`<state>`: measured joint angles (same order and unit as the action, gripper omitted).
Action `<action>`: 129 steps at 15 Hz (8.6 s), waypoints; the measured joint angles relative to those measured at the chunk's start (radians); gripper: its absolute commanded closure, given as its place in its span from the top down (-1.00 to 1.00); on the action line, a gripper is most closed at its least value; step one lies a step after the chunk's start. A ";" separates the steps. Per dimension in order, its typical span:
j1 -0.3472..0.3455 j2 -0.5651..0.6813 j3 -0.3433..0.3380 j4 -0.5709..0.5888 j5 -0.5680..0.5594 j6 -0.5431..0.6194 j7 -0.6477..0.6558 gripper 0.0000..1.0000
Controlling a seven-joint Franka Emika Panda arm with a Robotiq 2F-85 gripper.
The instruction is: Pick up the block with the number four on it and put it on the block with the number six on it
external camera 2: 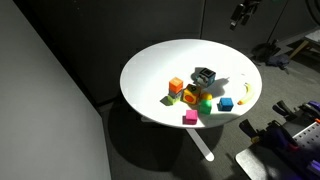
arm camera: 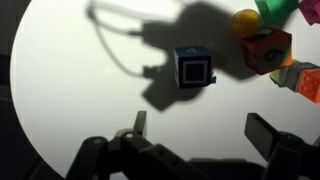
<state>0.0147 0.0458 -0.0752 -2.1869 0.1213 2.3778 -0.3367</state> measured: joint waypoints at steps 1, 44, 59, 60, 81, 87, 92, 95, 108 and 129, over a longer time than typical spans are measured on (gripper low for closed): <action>0.000 0.029 0.010 0.019 -0.006 0.000 0.004 1.00; 0.062 0.501 0.083 0.233 -0.135 0.037 0.335 1.00; 0.090 0.675 0.065 0.403 -0.135 0.065 0.406 1.00; 0.091 0.685 0.065 0.414 -0.135 0.064 0.406 1.00; 0.112 0.790 0.055 0.502 -0.156 -0.039 0.406 -0.13; 0.125 0.784 0.056 0.527 -0.168 -0.084 0.405 -0.78; 0.141 0.737 0.058 0.530 -0.194 -0.124 0.403 -0.87; 0.147 0.702 0.067 0.530 -0.214 -0.151 0.393 -0.84; 0.152 0.619 0.137 0.497 -0.261 -0.191 0.219 -0.83; 0.197 0.529 0.188 0.335 -0.272 -0.188 0.159 -0.83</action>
<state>0.2120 0.5743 0.1126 -1.8516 -0.1510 2.1897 -0.1774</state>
